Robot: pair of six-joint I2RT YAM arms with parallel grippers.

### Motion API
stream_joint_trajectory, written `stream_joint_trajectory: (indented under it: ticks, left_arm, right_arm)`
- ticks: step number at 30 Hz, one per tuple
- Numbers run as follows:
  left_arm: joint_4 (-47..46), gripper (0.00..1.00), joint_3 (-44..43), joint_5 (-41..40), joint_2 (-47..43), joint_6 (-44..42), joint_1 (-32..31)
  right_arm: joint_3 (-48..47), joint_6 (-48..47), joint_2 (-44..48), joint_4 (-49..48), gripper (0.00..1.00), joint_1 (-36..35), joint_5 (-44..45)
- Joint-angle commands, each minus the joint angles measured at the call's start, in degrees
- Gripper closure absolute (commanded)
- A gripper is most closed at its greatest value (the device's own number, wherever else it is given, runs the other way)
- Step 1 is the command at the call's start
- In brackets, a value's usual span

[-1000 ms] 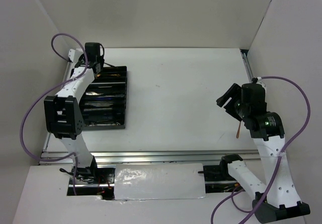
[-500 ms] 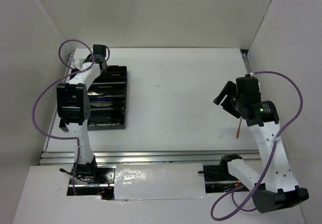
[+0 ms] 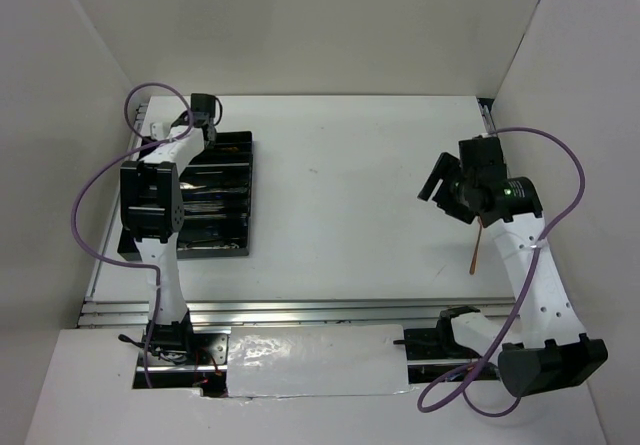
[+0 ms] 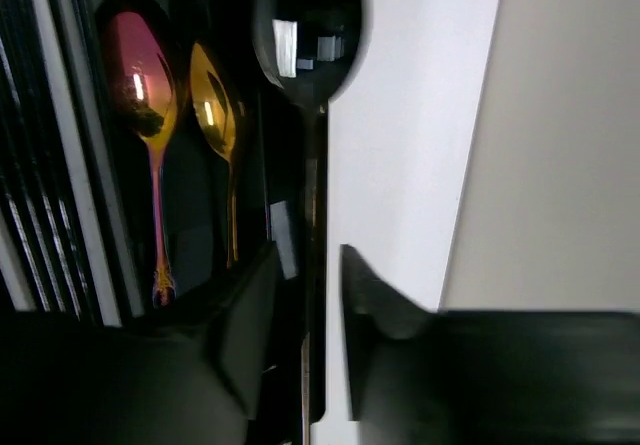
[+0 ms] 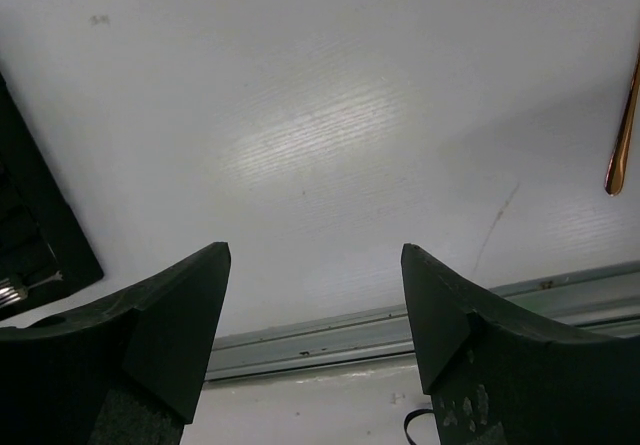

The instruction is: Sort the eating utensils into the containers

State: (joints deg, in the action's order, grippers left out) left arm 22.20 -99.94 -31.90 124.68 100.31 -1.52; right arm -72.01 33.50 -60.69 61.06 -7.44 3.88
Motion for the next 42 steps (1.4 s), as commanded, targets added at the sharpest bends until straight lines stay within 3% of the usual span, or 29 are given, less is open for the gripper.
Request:
stream_joint_trajectory:
  ticks: [1,3,8,11,14,15,20,26,36,42]
  left_arm:
    - [-3.47,0.51,0.19,-2.38,0.03,-0.64,-0.33]
    - [-3.48,0.30,-0.08,-2.38,-0.23,-1.87,-0.15]
    - [-7.42,0.14,0.80,-1.85,-2.95,-7.66,-0.15]
    - [-11.10,0.14,1.24,0.51,-5.67,-16.96,-0.41]
    - [-12.97,0.16,-0.51,4.46,-7.96,-31.19,-2.78]
    - [-13.14,0.16,-1.30,6.13,-8.23,-39.41,-3.66]
    - [-9.63,0.19,-3.43,16.68,-10.16,-57.39,-12.44]
    - [-10.42,0.18,11.06,16.96,-19.11,-67.85,-20.36]
    - [3.55,0.19,12.75,28.46,-25.36,-82.02,-20.89]
    - [6.28,0.19,13.90,29.00,-26.69,-85.55,-21.60]
  right_arm:
    - [-2.70,-1.68,-0.83,-0.68,0.22,0.50,0.07]
    - [-2.88,-1.94,-1.01,-0.68,0.22,0.67,0.08]
    - [-1.47,-1.07,-1.45,-1.20,0.22,2.34,-2.03]
    - [0.90,0.69,-1.28,-1.82,0.20,4.18,-2.12]
    - [3.71,1.31,-2.41,-1.47,0.19,9.87,-1.95]
    - [5.20,1.40,-2.77,-1.55,0.18,11.30,-2.47]
    - [8.81,3.32,-7.07,-5.33,0.16,14.21,0.77]
    - [12.75,3.51,-12.61,-9.71,0.11,20.79,4.56]
    - [13.30,-3.69,-20.43,-14.30,0.07,30.19,5.17]
    - [16.29,-7.04,-22.54,-21.94,0.05,37.14,-2.02]
